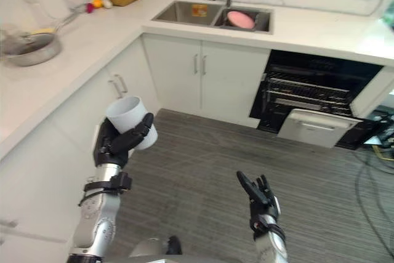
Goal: Walk over to the sink, pick up the cup, carry it to the dishwasher, place the cup inside the dishwasher, then close the dishwasher door
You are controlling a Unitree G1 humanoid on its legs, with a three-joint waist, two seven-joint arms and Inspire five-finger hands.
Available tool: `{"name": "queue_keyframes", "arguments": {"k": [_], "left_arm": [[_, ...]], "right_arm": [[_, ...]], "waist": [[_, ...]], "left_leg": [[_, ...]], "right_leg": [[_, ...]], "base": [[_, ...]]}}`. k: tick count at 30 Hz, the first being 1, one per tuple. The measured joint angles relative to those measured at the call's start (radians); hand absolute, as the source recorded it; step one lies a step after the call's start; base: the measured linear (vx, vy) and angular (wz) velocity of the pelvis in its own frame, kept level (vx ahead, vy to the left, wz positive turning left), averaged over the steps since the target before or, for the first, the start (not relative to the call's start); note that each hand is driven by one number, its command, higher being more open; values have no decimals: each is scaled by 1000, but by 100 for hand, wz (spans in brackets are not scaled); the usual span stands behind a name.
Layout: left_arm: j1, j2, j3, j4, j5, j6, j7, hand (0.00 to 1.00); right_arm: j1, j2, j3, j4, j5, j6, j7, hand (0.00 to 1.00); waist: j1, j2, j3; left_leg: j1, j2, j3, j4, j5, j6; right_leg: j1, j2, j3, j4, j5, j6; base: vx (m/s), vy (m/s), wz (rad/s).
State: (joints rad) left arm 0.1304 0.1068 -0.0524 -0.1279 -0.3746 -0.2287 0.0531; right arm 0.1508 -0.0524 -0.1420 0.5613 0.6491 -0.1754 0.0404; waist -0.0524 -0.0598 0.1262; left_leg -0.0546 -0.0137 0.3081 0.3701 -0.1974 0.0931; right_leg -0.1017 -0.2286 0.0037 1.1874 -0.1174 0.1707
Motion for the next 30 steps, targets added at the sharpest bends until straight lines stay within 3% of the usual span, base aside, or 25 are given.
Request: {"name": "queue_keyframes", "arguments": {"k": [1, 2, 3, 4, 5, 6, 7, 8, 9, 10, 11, 12, 14, 15, 16, 17, 18, 19, 20, 21, 22, 24, 26, 28, 30], "left_arm": [[-1, -11, -26, 8, 6, 1, 12, 0], [-11, -10, -60, 8, 7, 1, 17, 0], [-23, -7, -78, 8, 9, 1, 17, 0], [-52, -2, -114, 8, 15, 0, 17, 0], [-81, 10, -147, 10, 23, -1, 16, 0], [-94, 17, -156, 10, 25, -1, 13, 0], [-104, 26, -168, 10, 43, -2, 12, 0], [-104, 28, -171, 10, 63, -2, 10, 0], [-104, 31, -173, 8, 71, -1, 10, 0], [-110, 16, -175, 16, 86, -1, 8, 0], [-111, -14, -184, 21, 93, 13, 11, 0], [-117, -11, -196, 21, 98, 12, 10, 0], [-135, 15, -255, 21, 100, 12, -13, 0], [-135, 17, -267, 22, 100, 12, -16, 0], [-135, 15, -296, 22, 101, 12, -17, 0], [-135, 12, -310, 24, 101, 12, -17, 0], [-138, 2, -327, 25, 103, 7, -19, 0], [-134, -11, -329, 27, 103, 10, -19, 0], [-124, -12, -328, 27, 102, 15, -17, 0], [-122, 3, -323, 26, 99, 15, -17, 0], [-120, 8, -319, 26, 98, 15, -16, 0], [-108, 14, -301, 23, 97, 12, -15, 0], [-91, 11, -295, -4, 89, -14, -14, 0], [-57, 3, -280, -55, 101, -30, -8, 0], [-32, -3, -265, -83, 104, -45, 3, 0]], "right_arm": [[13, 2, 0, -16, -17, -6, -25, 100], [41, 16, 0, -48, -21, -12, -56, 100], [57, 25, -1, -72, -22, -14, -73, 100], [87, 44, -7, -133, -23, -17, -97, 100], [112, 54, -9, -192, -25, -27, -112, 100], [120, 55, -11, -219, -26, -30, -117, 100], [129, 56, -19, -261, -34, -41, -124, 100], [131, 56, -41, -287, -47, -64, -125, 100], [137, 56, -51, -307, -47, -73, -125, 100], [134, 33, -71, -336, -48, -94, -125, 100], [110, 4, -105, -342, -47, -94, -130, 100], [102, 7, -119, -348, -48, -94, -136, 100], [101, 46, -156, -428, -62, -110, -187, 100], [103, 54, -166, -456, -64, -115, -199, 100], [105, 62, -182, -499, -64, -124, -214, 100], [105, 62, -190, -515, -63, -125, -214, 100], [114, 52, -209, -567, -64, -147, -211, 100], [112, 40, -212, -583, -64, -153, -210, 100], [109, 34, -212, -585, -65, -161, -207, 100], [113, 35, -202, -588, -67, -165, -200, 100], [115, 36, -198, -590, -68, -165, -195, 100], [114, 33, -174, -591, -67, -170, -183, 100], [101, 29, -132, -589, -84, -174, -183, 100], [61, 2, -91, -569, -90, -173, -172, 100], [23, -23, -67, -536, -95, -170, -147, 100]], "waist": [[-13, 15, 15], [-28, 20, 21], [-35, 22, 23], [-50, 28, 30], [-53, 29, 35], [-53, 27, 36], [-51, 23, 37], [-50, 6, 26], [-50, -13, 14], [-64, -6, 10], [-65, 48, 8], [-64, 55, 8], [-71, 51, 10], [-74, 53, 8], [-73, 58, 6], [-66, 68, 8], [-75, 66, 16], [-72, 80, 24], [-63, 88, 27], [-54, 78, 34], [-48, 70, 38], [-27, 58, 26], [-15, 33, 12], [-6, 24, 7], [6, 24, 7]], "left_leg": [[78, 4, -3, -35, -12, -8], [143, 11, -18, -75, -21, -17], [164, 17, -31, -89, -26, -24], [198, 37, -54, -106, -44, -34], [239, 50, -55, -130, -53, -62], [263, 56, -48, -139, -63, -74], [325, 56, -28, -167, -82, -97], [397, 36, -13, -199, -98, -119], [429, 16, -11, -213, -109, -126], [474, 10, -18, -220, -157, -145], [479, 56, -15, -208, -172, -132], [480, 70, -16, -191, -171, -128], [470, 130, -14, -55, -176, -113], [453, 145, -9, 2, -173, -108], [389, 193, 3, 164, -138, -69], [344, 239, 4, 270, -91, -63], [206, 307, -41, 574, 77, -100], [162, 325, -64, 681, 96, -111], [86, 356, -78, 827, 90, -102], [19, 366, -71, 876, 71, -75], [-10, 364, -63, 863, 58, -66], [-56, 329, -5, 672, 11, -64], [-75, 192, -15, 201, 7, -82], [-72, 81, -126, -147, 62, -150], [-108, 36, -123, -215, 102, -154]], "right_leg": [[-64, -12, -39, 45, -42, -69], [-124, 1, -57, 0, -73, -103], [-152, 15, -63, -53, -83, -112], [-193, 46, -86, -225, -88, -112], [-212, 66, -125, -447, -72, -92], [-210, 71, -155, -557, -51, -77], [-207, 70, -247, -729, 25, -65], [-194, 58, -371, -833, 133, -105], [-188, 47, -417, -865, 197, -128], [-179, 51, -427, -848, 245, -331], [-182, 101, -430, -816, 184, -293], [-185, 113, -427, -795, 156, -297], [-198, 129, -426, -660, 20, -302], [-195, 139, -429, -647, -3, -306], [-177, 170, -441, -656, -39, -305], [-157, 182, -451, -665, -65, -297], [-121, 201, -427, -627, -110, -331], [-92, 223, -422, -634, -120, -335], [-22, 268, -402, -682, -128, -338], [57, 299, -376, -753, -125, -335], [93, 311, -361, -793, -120, -330], [182, 323, -300, -913, -97, -295], [237, 301, -220, -989, -92, -218], [253, 304, -124, -1017, -63, -275], [285, 318, -43, -1041, -62, -275]], "base": [[403, 52, 4], [395, 31, 17], [393, -41, 42], [501, -133, 34], [428, -126, 19], [557, -177, -18], [411, -120, -42], [665, -176, -49], [633, -154, -33], [691, -183, -25], [526, -176, -21], [418, -215, -30], [375, -278, -19], [344, -289, -19], [264, -231, -20], [483, -265, -14], [423, -198, -13], [495, -209, -38], [351, -192, -70], [345, -175, -74], [322, -166, -82], [281, -126, -85], [419, -148, -78], [418, -84, -103], [427, -8, -114]]}}
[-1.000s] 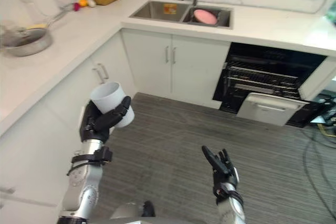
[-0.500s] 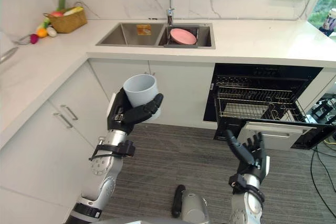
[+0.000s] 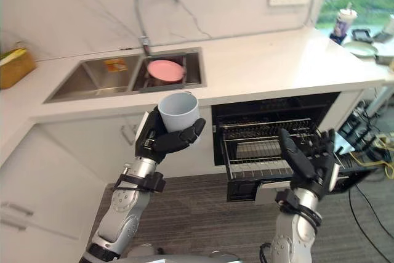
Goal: Walk over to the sink, pick up the cup, carry it to the dishwasher, place the cup inside the dishwasher, then close the dishwasher door
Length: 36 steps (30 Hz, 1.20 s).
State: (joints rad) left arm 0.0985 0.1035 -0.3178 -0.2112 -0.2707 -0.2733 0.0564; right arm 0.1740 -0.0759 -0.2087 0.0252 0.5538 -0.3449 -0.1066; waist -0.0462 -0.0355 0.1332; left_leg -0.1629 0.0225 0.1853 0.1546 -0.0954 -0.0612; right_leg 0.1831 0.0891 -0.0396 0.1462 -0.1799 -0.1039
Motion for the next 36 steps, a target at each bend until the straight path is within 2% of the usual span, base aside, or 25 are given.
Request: {"name": "queue_keyframes", "arguments": {"k": [3, 4, 5, 6, 7, 8, 9, 10, 11, 12, 13, 14, 15, 16, 18, 20, 22, 23, 26, 29, 32, 36], "left_arm": [[13, 12, 31, -5, 27, -25, 27, 0], [28, 15, 49, -21, 42, -34, 45, 0], [41, 26, 65, -34, 55, -50, 69, 0], [42, 45, 79, -27, 60, -57, 75, 0], [45, 38, 97, -20, 62, -49, 102, 0], [42, 20, 98, -20, 67, -37, 124, 0], [41, 14, 94, -21, 75, -37, 131, 0], [35, 7, 89, -21, 87, -37, 139, 0], [31, 4, 86, -22, 94, -37, 141, 0], [23, -1, 85, -22, 101, -37, 146, 0], [20, -4, 89, -22, 107, -37, 162, 0], [20, -6, 94, -21, 112, -36, 171, 0], [21, -4, 122, -25, 122, -39, 198, 0], [21, -5, 131, -18, 128, -36, 208, 0], [26, -18, 139, -19, 153, -28, 226, 0], [25, -18, 148, -22, 156, -28, 228, 0], [25, -19, 164, -22, 156, -28, 231, 0], [26, -27, 164, -20, 156, -27, 234, 0], [26, -34, 175, -23, 156, -32, 249, 0], [26, -46, 213, -26, 156, -33, 251, 0], [27, -51, 234, -36, 154, -40, 263, 0], [38, -53, 229, -63, 153, -40, 273, 0]], "right_arm": [[-7, -15, 2, 12, -1, 8, 39, 100], [-6, -22, 6, 12, -3, 13, 54, 100], [-5, -31, 15, 14, -2, 25, 69, 100], [-8, -12, 26, 35, 2, 36, 78, 100], [-2, -17, 36, 37, 7, 58, 96, 100], [2, -23, 38, 35, 11, 65, 111, 100], [7, -19, 37, 35, 11, 70, 111, 100], [24, -10, 39, 35, 11, 73, 112, 100], [32, -4, 45, 35, 10, 76, 117, 100], [39, 6, 65, 35, 10, 86, 122, 100], [39, 10, 95, 35, 10, 93, 125, 100], [38, 10, 113, 35, 10, 96, 130, 100], [20, 16, 165, 34, 10, 99, 153, 100], [14, 16, 176, 36, 10, 103, 158, 100], [12, 9, 195, 39, 4, 116, 175, 100], [7, 1, 212, 44, 0, 117, 183, 100], [3, -5, 222, 44, -7, 119, 195, 100], [5, -10, 218, 45, -7, 122, 195, 100], [12, -22, 221, 46, -7, 133, 194, 100], [13, -18, 232, 46, -6, 134, 194, 100], [12, -16, 257, 46, -6, 136, 197, 100], [12, -16, 261, 46, 0, 153, 212, 100]], "waist": [[-2, 6, -3], [-1, 17, -12], [4, 38, -26], [3, -10, -29], [0, -31, -43], [-15, -22, -43], [-23, -19, -45], [-28, -17, -46], [-28, -15, -45], [-28, -8, -40], [-30, 1, -34], [-29, 3, -33], [-13, -20, -34], [-14, -17, -31], [10, 14, -39], [15, 16, -40], [17, 17, -40], [14, 29, -35], [20, 37, -36], [33, 42, -33], [48, 49, -29], [52, 59, -25]], "left_leg": [[-31, -95, 25, -2, 87, 81], [-25, -133, 19, -34, 146, 132], [-6, -145, -14, -83, 252, 225], [18, -155, 0, -89, 238, 218], [56, -161, 6, -127, 227, 220], [87, -162, 4, -126, 205, 209], [105, -162, 3, -125, 192, 208], [141, -156, -2, -125, 173, 203], [158, -148, -2, -124, 163, 195], [185, -122, 0, -122, 143, 178], [204, -88, 7, -115, 129, 157], [210, -72, 14, -109, 121, 145], [205, -64, 47, -66, 81, 103], [206, -53, 51, -54, 74, 95], [204, 0, 89, -50, 60, 69], [199, 17, 110, -51, 58, 64], [183, 36, 137, -50, 57, 59], [179, 49, 146, -46, 55, 56], [180, 68, 159, -46, 53, 55], [180, 75, 170, -48, 53, 55], [180, 75, 172, -52, 53, 54], [154, 82, 155, -23, 45, 51]], "right_leg": [[85, 44, 77, -16, -1, 2], [102, 75, 102, 8, -12, 21], [104, 122, 109, 73, -40, 66], [93, 98, 114, 133, -79, 84], [38, 50, 56, 294, -123, 77], [6, -29, -26, 411, -164, 70], [-8, -71, -54, 466, -176, 75], [-47, -148, -88, 574, -187, 78], [-73, -187, -105, 632, -191, 80], [-129, -252, -135, 711, -192, 82], [-187, -304, -165, 725, -191, 87], [-213, -327, -184, 698, -185, 98], [-264, -396, -250, 463, -37, 139], [-259, -388, -263, 463, -38, 146], [-234, -344, -324, 377, -36, 149], [-223, -314, -315, 316, -34, 154], [-193, -264, -296, 176, -20, 176], [-175, -243, -293, 114, 9, 172], [-130, -204, -274, -21, 78, 168], [-98, -189, -265, -114, 131, 167], [-78, -180, -265, -164, 158, 163], [-84, -187, -287, -135, 148, 160]], "base": [[484, 66, -82], [552, 65, -99], [565, 48, -102], [619, -19, -90], [543, -20, -56], [509, -9, -38], [361, 39, -13], [263, 21, -7], [274, -4, -13], [200, -45, -24], [166, -65, -29], [146, -139, -63], [112, -146, -59], [127, -225, -65], [81, -215, -60], [36, -140, -52], [29, -144, -57], [20, -75, -43], [13, 6, -30], [-15, 8, -15], [-20, 0, -2], [-18, -7, 16]]}}
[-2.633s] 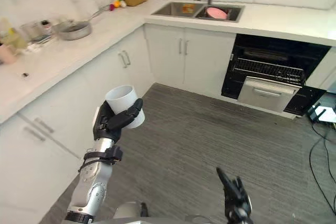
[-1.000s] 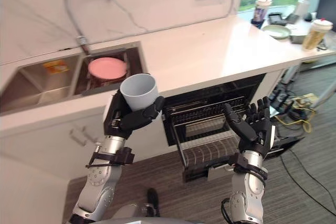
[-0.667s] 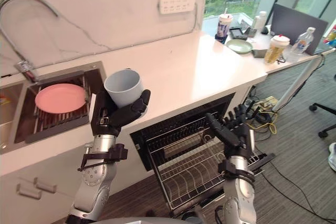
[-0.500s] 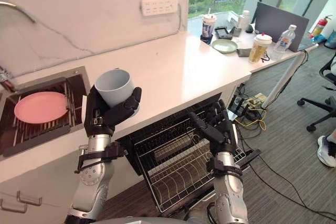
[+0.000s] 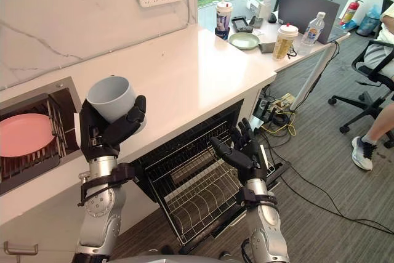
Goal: Walk over to the sink, pick up the cup, carry it to the dishwasher, place the cup inside the dishwasher, then close the dishwasher door
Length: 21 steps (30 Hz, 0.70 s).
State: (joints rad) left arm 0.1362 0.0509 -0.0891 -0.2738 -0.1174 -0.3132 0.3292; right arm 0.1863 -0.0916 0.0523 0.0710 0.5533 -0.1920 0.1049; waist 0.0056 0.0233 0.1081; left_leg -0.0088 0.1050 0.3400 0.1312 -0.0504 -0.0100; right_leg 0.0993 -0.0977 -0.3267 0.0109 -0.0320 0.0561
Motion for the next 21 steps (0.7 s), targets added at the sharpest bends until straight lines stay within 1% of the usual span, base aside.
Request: {"name": "queue_keyframes", "arguments": {"k": [1, 2, 4, 5, 6, 7, 8, 9, 10, 11, 12, 13, 14, 15, 16, 17, 18, 19, 20, 21], "left_arm": [[0, -1, -3, 0, 0, 0, -2, 0], [1, -1, -9, 3, -2, 3, -8, 0], [9, -1, -6, 9, -5, 5, -9, 0], [15, -1, -4, 10, -20, 5, -11, 0], [14, -3, -4, 10, -33, 4, -26, 0], [13, -3, -7, 12, -43, 2, -39, 0], [11, -2, -13, 19, -52, -2, -52, 0], [7, -2, -31, 40, -61, -10, -65, 0], [5, -3, -55, 67, -63, -12, -80, 0], [-1, -3, -90, 93, -63, -13, -91, 0], [-1, -4, -108, 98, -62, -14, -94, 0], [-2, -11, -139, 99, -57, -14, -97, 0], [-15, -21, -162, 99, -47, -14, -97, 0], [-30, -12, -166, 100, -40, -13, -98, 0], [-46, 12, -169, 97, -38, -9, -90, 0], [-56, 36, -161, 88, -38, 3, -85, 0], [-62, 43, -152, 87, -38, 13, -85, 0], [-74, 46, -136, 85, -39, 36, -84, 0], [-78, 40, -115, 79, -40, 49, -83, 0], [-76, 39, -102, 78, -42, 49, -83, 0]], "right_arm": [[0, -1, -3, 0, 4, 4, 3, 100], [0, -2, -7, 2, 4, 13, 2, 100], [0, -6, -3, 5, 2, 16, 0, 100], [-4, -5, -2, 5, 1, 16, -6, 100], [-16, -4, -9, 4, 0, 15, -23, 100], [-21, -5, -15, 2, 0, 14, -36, 100], [-25, -4, -27, 0, 0, 14, -48, 100], [-30, -4, -47, 0, 0, 11, -64, 100], [-37, -5, -77, 0, 0, 7, -85, 100], [-38, -10, -113, 0, 1, -2, -102, 100], [-38, -17, -127, 1, 3, -8, -108, 100], [-36, -34, -150, 2, 6, -14, -115, 100], [-34, -49, -169, 5, 12, -22, -127, 100], [-38, -41, -177, 21, 12, -32, -134, 100], [-35, -2, -182, 35, 12, -33, -153, 100], [-35, 35, -181, 48, 13, -38, -164, 100], [-35, 47, -176, 54, 12, -39, -169, 100], [-35, 63, -169, 74, 12, -41, -180, 100], [-36, 79, -163, 87, 11, -40, -184, 100], [-36, 89, -160, 88, 11, -40, -184, 100]], "waist": [[-7, 6, 4], [-16, 10, 23], [-15, 11, 34], [-14, 15, 32], [-19, 9, 36], [-23, 12, 34], [-26, 10, 34], [-33, 6, 36], [-50, 3, 38], [-62, 13, 32], [-65, 21, 28], [-76, 43, 15], [-92, 68, 0], [-95, 55, 0], [-94, 17, 10], [-89, 1, 6], [-86, 2, 6], [-71, 10, 2], [-48, 19, 4], [-47, 24, 7]], "left_leg": [[-25, 7, -19, 42, -12, 2], [-60, 16, -45, 130, -25, 1], [-65, 15, -62, 173, -25, 2], [-58, 10, -85, 160, -25, 2], [-66, 10, -86, 151, -45, 23], [-73, 22, -72, 166, -56, 34], [-75, 39, -56, 179, -57, 34], [-79, 70, -29, 193, -57, 27], [-78, 104, -21, 203, -54, 3], [-62, 127, -34, 194, -39, -22], [-45, 135, -41, 178, -28, -40], [-6, 137, -46, 128, 5, -87], [32, 119, -56, 64, -15, -162], [49, 86, -47, 46, -37, -156], [53, 31, -33, 49, -40, -124], [39, -1, -17, 61, -54, -99], [30, -7, -8, 71, -62, -86], [16, -9, 12, 80, -80, -63], [15, 0, 42, 74, -95, -37], [16, 5, 45, 73, -99, -29]], "right_leg": [[-8, -3, -16, 28, -16, 0], [-7, -15, -40, 77, -44, 2], [3, -27, -45, 107, -62, 3], [4, -32, -48, 116, -69, 0], [-7, -51, -63, 131, -70, -1], [-17, -64, -69, 147, -72, -1], [-27, -82, -69, 163, -75, 1], [-42, -111, -70, 189, -75, 3], [-57, -157, -72, 217, -75, 25], [-76, -201, -64, 240, -74, 57], [-87, -219, -55, 250, -73, 74], [-104, -250, -37, 261, -70, 103], [-113, -269, -31, 262, -52, 140], [-111, -299, -19, 258, -37, 161], [-96, -342, -5, 210, 16, 150], [-96, -362, 3, 154, 84, 126], [-101, -366, 2, 136, 124, 107], [-119, -362, -11, 108, 203, 49], [-127, -345, -35, 79, 253, -7], [-131, -332, -39, 115, 231, 5]], "base": [[-5, 12, 55], [-12, 12, 53], [-37, 14, 28], [-83, 56, 21], [-85, 72, 22], [-75, 102, 22], [-36, 81, 17], [-35, 159, 27], [-34, 257, 29], [-35, 302, 18], [-38, 387, -1], [-33, 482, -3], [-22, 634, 1], [-8, 626, -2], [-35, 562, -18], [-50, 403, -24], [-90, 367, -31], [-91, 323, -47], [-90, 298, -47], [-49, 224, -32]]}}
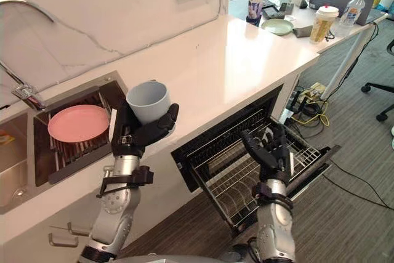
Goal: Walk over to the sink, pick up the cup, carry it to the dishwasher, place the cup inside the dishwasher, then close the dishwasher door
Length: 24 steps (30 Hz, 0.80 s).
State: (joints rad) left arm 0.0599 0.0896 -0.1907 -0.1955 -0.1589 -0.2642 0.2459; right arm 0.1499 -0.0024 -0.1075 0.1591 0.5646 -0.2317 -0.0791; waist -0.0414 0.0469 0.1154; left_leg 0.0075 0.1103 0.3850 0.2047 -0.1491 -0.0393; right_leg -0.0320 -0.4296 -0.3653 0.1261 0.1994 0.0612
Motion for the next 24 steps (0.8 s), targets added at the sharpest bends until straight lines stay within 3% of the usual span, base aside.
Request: {"name": "queue_keyframes", "arguments": {"k": [1, 4, 8, 13, 17, 24], "left_arm": [[1, 0, 24, 0, -11, 3, 4, 0], [-1, 3, 69, -8, -28, 0, 6, 0], [-1, -10, 50, 2, -34, 0, 16, 0], [-1, -33, 6, 2, -35, -2, 34, 0], [-9, -36, 1, 5, -11, -4, 65, 0], [-74, -29, -14, 55, 89, -37, 106, 0]], "right_arm": [[0, 10, 6, -1, -2, 0, 1, 100], [-7, 7, 9, -35, -45, -11, 1, 100], [-8, 6, -6, -52, -46, -20, -8, 100], [-12, -2, -3, -112, -43, -28, 12, 100], [-17, -53, -2, -235, -21, -35, 102, 100], [-55, -86, 25, -293, 117, -25, 264, 100]], "waist": [[-3, 3, 1], [1, -8, -5], [1, -11, -4], [3, -13, -3], [-7, -16, -4], [-16, -21, -8]], "left_leg": [[1, 9, -2, -5, 2, 7], [-35, 0, -5, -1, 19, 8], [-51, -10, -39, 10, 36, 1], [8, 27, -38, -55, 71, -43], [36, 49, -25, -97, 90, -65], [72, 47, -11, -166, 136, -72]], "right_leg": [[-1, 36, -8, 68, -69, 40], [4, 79, -41, 62, -137, 53], [57, 93, -31, -20, -143, 77], [120, 160, -33, -100, -139, 86], [125, 195, -11, -129, -139, 86], [124, 207, 3, -135, -137, 84]], "base": [[12, 167, -6], [55, 103, 5], [40, -45, 25], [-18, -117, -9], [-70, -91, -23], [-78, -31, -6]]}}
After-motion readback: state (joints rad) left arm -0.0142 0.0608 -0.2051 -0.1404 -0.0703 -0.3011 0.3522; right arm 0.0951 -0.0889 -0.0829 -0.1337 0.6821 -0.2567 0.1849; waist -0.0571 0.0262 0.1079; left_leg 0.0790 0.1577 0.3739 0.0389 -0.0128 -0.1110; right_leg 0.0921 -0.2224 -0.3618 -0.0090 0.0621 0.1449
